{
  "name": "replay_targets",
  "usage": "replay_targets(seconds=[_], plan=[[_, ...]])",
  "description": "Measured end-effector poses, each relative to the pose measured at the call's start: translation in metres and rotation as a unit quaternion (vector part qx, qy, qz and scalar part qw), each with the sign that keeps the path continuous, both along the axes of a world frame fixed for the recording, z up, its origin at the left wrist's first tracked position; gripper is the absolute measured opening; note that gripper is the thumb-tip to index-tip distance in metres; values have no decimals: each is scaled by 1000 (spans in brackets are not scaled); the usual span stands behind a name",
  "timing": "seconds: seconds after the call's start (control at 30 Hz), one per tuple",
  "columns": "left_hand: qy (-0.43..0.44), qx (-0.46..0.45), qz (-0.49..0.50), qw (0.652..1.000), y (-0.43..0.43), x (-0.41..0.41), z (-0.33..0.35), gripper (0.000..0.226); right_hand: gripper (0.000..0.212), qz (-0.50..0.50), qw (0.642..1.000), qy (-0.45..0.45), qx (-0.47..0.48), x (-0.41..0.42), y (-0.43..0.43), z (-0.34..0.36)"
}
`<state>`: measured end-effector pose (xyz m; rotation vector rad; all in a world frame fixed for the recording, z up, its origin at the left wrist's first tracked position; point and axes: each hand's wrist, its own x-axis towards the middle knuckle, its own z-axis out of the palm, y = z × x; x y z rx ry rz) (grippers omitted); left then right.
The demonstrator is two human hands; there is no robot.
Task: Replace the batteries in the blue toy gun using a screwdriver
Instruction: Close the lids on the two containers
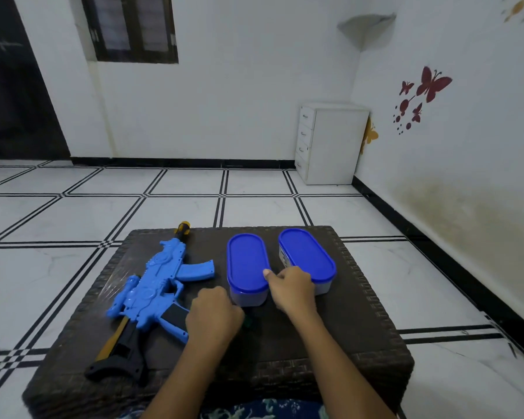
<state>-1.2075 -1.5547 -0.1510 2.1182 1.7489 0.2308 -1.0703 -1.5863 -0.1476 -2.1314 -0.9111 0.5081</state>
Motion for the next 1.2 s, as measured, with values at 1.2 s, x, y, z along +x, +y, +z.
replay_targets(seconds=[1.2], plan=[[-520,-248,158,802,44,18,-8,71,39,106,979,-27,170,12,-10,-6]])
